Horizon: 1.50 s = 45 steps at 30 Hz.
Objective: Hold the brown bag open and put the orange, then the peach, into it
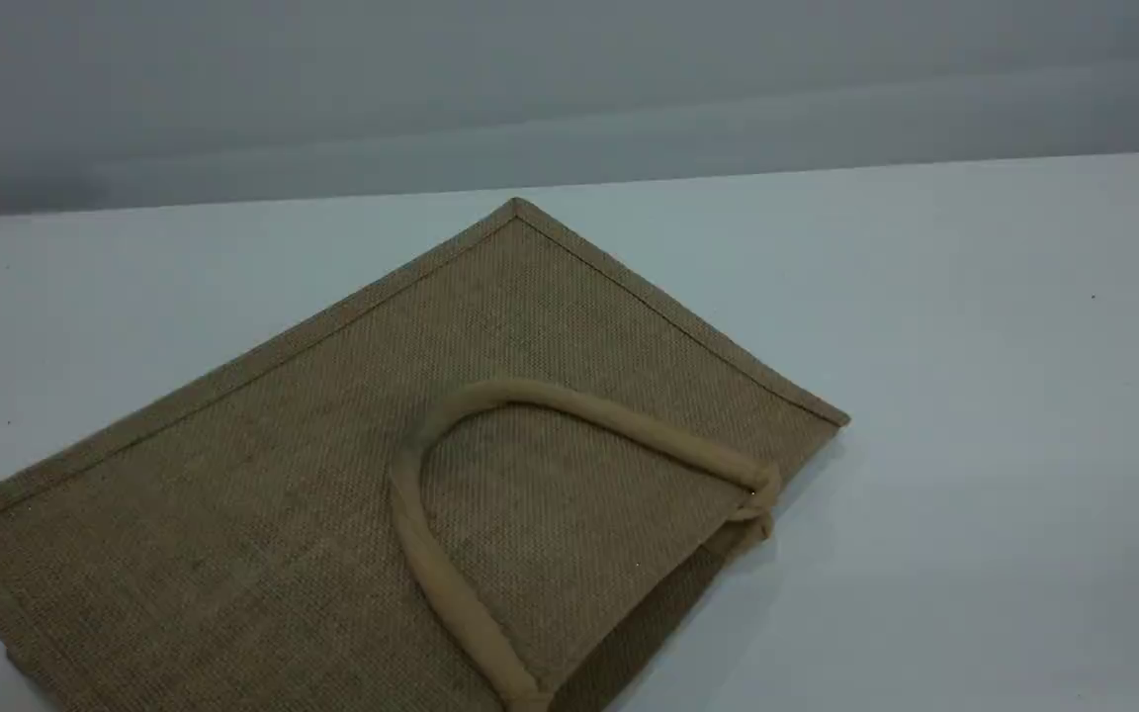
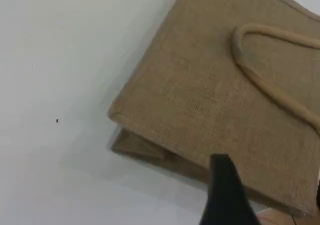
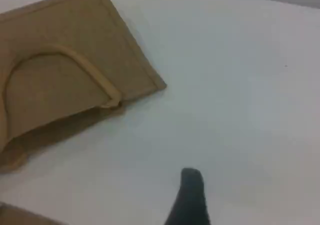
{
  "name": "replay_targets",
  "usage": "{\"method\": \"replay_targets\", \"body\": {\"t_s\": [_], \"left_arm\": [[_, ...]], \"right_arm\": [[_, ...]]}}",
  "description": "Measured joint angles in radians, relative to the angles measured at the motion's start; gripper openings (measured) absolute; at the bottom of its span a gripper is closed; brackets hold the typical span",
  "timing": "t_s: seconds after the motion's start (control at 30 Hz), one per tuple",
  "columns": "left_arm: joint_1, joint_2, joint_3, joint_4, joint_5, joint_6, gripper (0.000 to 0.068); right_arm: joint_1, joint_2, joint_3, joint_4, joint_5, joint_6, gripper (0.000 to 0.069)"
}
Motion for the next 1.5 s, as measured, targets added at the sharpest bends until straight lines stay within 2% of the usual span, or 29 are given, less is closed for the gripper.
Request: {"method": "replay_targets", "body": {"t_s": [0.13,0.4,0.5,0.67,0.77,0.97,1.5], "left_arm": [[0.000,0.000,0.000,-0.001,0.000,0.002,0.0384],[0.010,0.000,-0.001,-0.003,0.000,0.003,0.0384],[0.037,0.000,-0.001,-0.003,0.000,0.003,0.0384],[0.131,-0.011,-0.001,-0.003,0.000,0.003,0.0384],[0.165,-0.041,-0.001,-0.003,-0.001,0.003,0.0384],[0.164,-0.132,-0.001,-0.003,0.000,0.004,0.0382],[0.163,-0.133,-0.001,-0.003,0.000,0.004,0.0382]], "right_arm": [[-0.052,-0.002,0.000,0.000,0.000,0.000,0.0533],[-0.216,-0.084,0.000,0.000,0.001,0.001,0.0533],[-0.220,-0.084,0.000,0.000,0.001,0.001,0.0533],[-0.220,-0.082,0.000,0.000,0.001,0.001,0.0533],[-0.220,-0.082,0.000,0.000,0.001,0.001,0.0533],[-0.220,-0.082,0.000,0.000,0.001,0.001,0.0533],[-0.219,-0.082,0.000,0.000,0.001,0.001,0.0533]]}}
